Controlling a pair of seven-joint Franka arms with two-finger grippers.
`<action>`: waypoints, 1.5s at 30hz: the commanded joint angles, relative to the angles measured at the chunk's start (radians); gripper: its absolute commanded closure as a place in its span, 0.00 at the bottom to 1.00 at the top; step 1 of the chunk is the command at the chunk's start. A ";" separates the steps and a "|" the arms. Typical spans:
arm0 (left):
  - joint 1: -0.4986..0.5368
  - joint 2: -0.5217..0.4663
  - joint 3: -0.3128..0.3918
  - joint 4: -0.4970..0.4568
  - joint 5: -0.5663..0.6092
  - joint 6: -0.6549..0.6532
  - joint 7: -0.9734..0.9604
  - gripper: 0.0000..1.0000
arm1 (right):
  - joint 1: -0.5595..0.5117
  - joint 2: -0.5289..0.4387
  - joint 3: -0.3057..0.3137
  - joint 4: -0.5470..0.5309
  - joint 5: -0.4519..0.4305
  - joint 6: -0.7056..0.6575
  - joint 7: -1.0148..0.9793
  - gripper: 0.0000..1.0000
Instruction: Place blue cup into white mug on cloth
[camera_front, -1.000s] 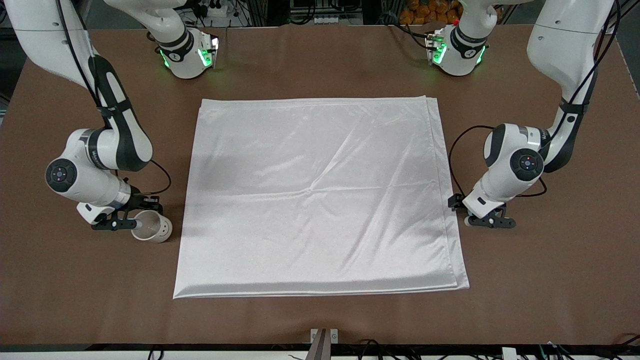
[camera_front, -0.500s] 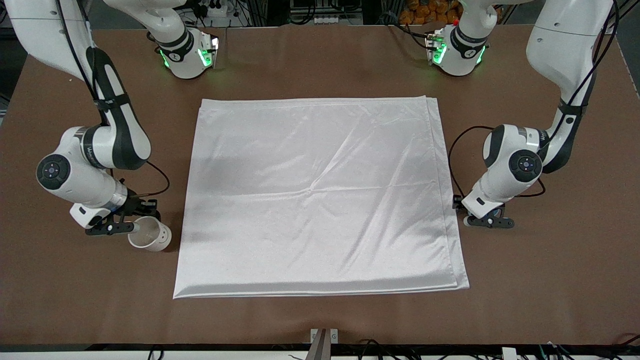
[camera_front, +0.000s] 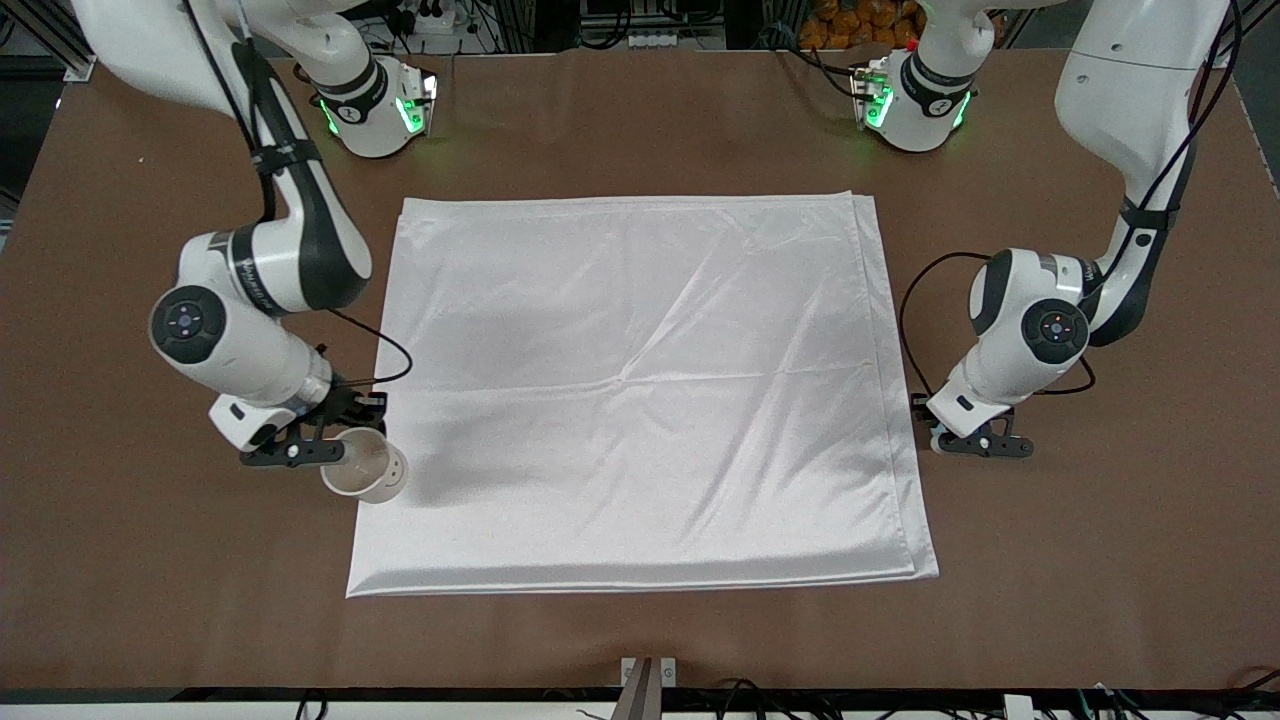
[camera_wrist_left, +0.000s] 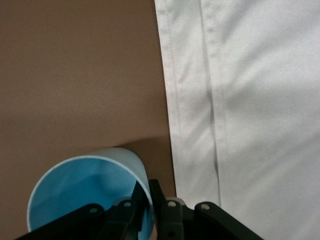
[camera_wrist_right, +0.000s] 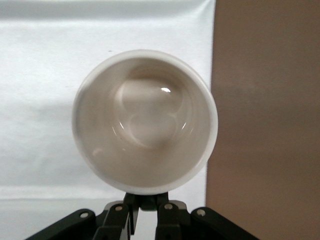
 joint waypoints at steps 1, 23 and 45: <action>0.002 0.004 -0.004 -0.005 0.019 0.014 0.001 1.00 | 0.110 0.000 -0.004 0.042 0.009 -0.025 0.117 1.00; 0.001 -0.051 -0.004 -0.002 0.048 -0.022 0.002 1.00 | 0.436 0.241 0.081 0.279 0.008 -0.012 0.401 1.00; 0.025 -0.124 -0.012 0.001 0.048 -0.059 0.060 1.00 | 0.536 0.371 0.094 0.332 0.002 0.104 0.402 0.85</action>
